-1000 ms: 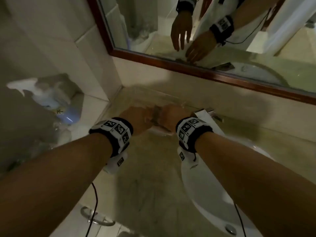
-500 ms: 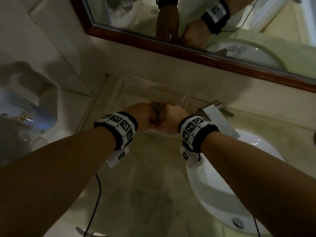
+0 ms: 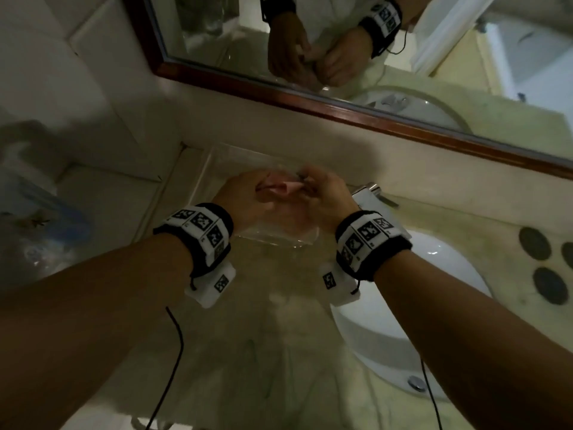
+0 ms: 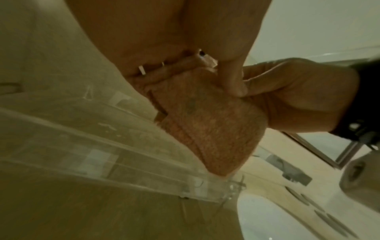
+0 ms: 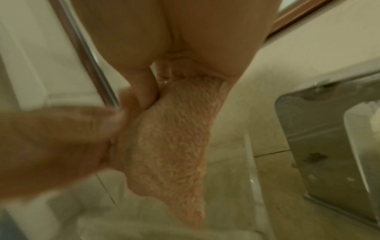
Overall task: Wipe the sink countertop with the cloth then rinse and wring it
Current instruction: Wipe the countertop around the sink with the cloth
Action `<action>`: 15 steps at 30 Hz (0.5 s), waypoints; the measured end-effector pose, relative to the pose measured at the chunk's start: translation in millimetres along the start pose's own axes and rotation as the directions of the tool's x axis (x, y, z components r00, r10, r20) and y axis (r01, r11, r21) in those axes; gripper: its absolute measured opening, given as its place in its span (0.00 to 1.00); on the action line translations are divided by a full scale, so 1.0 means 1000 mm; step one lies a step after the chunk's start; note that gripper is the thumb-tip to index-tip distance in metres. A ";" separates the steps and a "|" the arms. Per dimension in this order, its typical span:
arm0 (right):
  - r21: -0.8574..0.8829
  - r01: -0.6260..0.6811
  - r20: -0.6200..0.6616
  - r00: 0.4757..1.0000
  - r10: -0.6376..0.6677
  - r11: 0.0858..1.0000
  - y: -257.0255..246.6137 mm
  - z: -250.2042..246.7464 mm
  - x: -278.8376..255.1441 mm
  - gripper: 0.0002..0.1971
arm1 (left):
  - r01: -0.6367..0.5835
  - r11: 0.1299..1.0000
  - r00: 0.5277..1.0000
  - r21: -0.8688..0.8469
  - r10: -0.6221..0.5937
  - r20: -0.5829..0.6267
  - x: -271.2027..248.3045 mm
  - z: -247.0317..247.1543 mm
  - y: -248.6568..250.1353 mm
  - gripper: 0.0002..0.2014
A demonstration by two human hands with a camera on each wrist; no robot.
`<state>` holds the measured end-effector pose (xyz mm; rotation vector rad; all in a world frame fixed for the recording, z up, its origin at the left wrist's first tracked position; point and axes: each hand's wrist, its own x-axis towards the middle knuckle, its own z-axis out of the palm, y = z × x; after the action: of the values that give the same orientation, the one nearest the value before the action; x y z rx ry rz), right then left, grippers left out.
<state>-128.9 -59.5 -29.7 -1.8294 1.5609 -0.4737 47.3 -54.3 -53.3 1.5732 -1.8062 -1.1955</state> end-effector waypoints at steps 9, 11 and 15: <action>0.057 0.088 -0.138 0.987 -0.079 0.994 0.002 -0.006 -0.074 0.13 | -0.072 0.987 0.989 -0.145 0.052 -0.136 -0.072 0.025 0.031 0.03; 0.080 0.143 -0.186 0.975 -0.126 0.987 0.009 0.000 -0.098 0.16 | -0.061 0.980 0.987 -0.188 0.032 -0.155 -0.093 0.039 0.035 0.09; -0.036 0.255 -0.343 0.905 -0.251 0.966 0.026 0.019 -0.138 0.20 | -0.032 0.952 0.977 -0.306 -0.035 -0.209 -0.131 0.068 0.038 0.12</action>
<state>-165.1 77.2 -40.7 -2.0339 1.5392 -0.9683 3.9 90.1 -31.5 1.4590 -1.4072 -1.1927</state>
